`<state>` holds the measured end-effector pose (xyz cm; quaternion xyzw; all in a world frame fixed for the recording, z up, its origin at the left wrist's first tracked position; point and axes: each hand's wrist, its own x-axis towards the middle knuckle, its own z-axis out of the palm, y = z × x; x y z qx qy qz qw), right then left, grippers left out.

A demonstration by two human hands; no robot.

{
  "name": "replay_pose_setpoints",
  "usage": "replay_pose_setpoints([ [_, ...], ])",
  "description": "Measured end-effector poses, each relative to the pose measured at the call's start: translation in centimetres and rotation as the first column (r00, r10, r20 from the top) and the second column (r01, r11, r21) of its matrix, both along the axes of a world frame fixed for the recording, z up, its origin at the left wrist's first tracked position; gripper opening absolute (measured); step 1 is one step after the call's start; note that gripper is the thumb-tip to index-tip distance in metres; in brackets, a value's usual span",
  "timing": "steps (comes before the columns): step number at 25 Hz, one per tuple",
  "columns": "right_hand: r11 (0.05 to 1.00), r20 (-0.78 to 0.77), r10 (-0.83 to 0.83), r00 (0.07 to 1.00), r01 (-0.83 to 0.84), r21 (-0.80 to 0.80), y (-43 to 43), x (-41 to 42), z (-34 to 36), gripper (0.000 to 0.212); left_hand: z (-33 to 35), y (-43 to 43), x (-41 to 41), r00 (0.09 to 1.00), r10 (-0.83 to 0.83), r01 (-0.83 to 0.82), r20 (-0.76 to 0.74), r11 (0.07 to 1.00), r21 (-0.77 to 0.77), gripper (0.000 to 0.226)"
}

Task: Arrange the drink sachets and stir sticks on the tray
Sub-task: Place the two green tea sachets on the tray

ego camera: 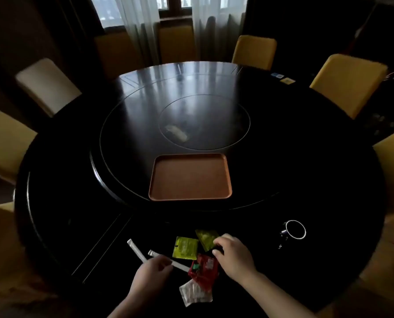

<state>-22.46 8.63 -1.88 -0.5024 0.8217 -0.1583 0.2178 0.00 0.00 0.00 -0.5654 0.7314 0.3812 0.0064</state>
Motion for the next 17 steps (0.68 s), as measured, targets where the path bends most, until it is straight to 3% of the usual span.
replay_pose_setpoints([
  [2, 0.998, -0.023, 0.056, 0.998, -0.055, 0.016, -0.8, -0.5, -0.3, 0.032, -0.2, -0.5, -1.8, 0.998, 0.062, -0.062, 0.009, 0.998, -0.025, 0.005],
  [9, 0.998, -0.08, 0.04, 0.996, -0.036, 0.052, -2.4, -0.3, -2.0, 0.034, -2.0, -2.8, -5.0, 0.992, 0.06, -0.046, 0.112, 0.992, -0.118, 0.035],
  [13, 0.994, -0.212, -0.028, 0.977, 0.049, 0.093, -3.7, 1.5, -2.4, 0.046, -3.1, -4.2, -5.9, 0.975, -0.048, 0.082, 0.217, 0.985, -0.15, 0.049],
  [17, 0.979, -0.312, -0.062, 0.948, 0.118, 0.164, -4.3, 2.9, -3.0, 0.037, -4.8, -4.6, -5.8, 0.945, -0.165, 0.23, 0.281, 0.949, -0.217, 0.049],
])
